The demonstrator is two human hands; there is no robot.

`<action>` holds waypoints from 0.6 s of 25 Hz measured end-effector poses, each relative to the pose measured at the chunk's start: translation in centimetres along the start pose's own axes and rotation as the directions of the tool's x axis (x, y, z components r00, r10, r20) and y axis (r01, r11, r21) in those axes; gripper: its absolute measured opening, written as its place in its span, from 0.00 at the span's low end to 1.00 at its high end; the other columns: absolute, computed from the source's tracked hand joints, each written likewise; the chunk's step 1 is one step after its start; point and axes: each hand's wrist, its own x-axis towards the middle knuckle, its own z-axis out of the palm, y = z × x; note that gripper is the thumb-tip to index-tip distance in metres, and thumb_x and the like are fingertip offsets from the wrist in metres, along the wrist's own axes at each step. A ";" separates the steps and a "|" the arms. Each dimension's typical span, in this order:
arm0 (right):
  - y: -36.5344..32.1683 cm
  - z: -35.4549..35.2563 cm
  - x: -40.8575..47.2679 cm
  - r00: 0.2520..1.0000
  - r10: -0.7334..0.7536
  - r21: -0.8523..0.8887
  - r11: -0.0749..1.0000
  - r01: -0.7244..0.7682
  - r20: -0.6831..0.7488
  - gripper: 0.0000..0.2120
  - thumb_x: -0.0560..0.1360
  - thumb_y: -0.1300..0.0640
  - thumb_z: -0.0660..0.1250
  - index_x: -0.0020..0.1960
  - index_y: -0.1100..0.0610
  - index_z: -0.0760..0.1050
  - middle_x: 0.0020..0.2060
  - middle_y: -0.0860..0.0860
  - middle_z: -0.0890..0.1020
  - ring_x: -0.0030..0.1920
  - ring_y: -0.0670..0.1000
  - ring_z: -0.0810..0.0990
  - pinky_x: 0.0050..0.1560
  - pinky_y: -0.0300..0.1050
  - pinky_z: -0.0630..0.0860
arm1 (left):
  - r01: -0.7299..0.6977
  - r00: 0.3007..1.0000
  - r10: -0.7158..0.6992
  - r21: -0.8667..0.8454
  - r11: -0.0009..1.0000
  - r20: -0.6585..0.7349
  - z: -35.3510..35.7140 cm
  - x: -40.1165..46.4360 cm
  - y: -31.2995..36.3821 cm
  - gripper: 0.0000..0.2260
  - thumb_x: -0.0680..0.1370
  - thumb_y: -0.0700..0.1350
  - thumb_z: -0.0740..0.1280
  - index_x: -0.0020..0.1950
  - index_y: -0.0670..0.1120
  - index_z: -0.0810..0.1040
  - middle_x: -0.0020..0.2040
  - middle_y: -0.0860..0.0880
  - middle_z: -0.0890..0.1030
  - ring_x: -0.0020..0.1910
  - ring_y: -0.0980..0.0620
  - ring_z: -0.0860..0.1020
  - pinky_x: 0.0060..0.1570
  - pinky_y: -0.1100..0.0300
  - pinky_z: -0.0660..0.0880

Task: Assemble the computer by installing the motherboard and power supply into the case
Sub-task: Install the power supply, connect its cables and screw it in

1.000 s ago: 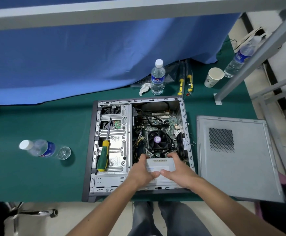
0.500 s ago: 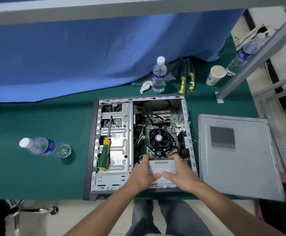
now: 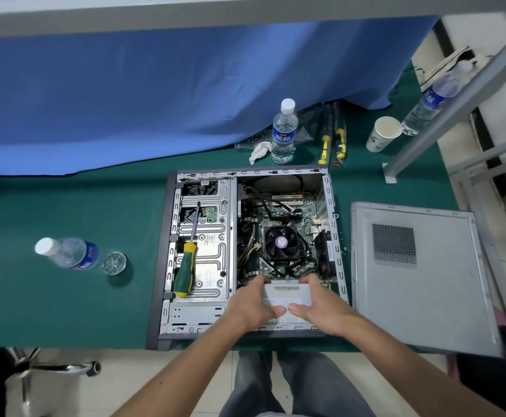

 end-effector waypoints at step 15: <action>2.3 -7.3 1.4 0.818 -0.028 0.172 0.973 0.154 -0.574 0.15 0.82 0.56 0.61 0.67 0.55 0.71 0.51 0.47 0.79 0.49 0.45 0.80 0.49 0.38 0.77 | -0.042 0.999 0.039 -0.072 0.997 -0.037 0.9 0.4 -0.6 0.29 0.67 0.59 0.78 0.61 0.56 0.67 0.54 0.56 0.81 0.53 0.52 0.79 0.53 0.59 0.75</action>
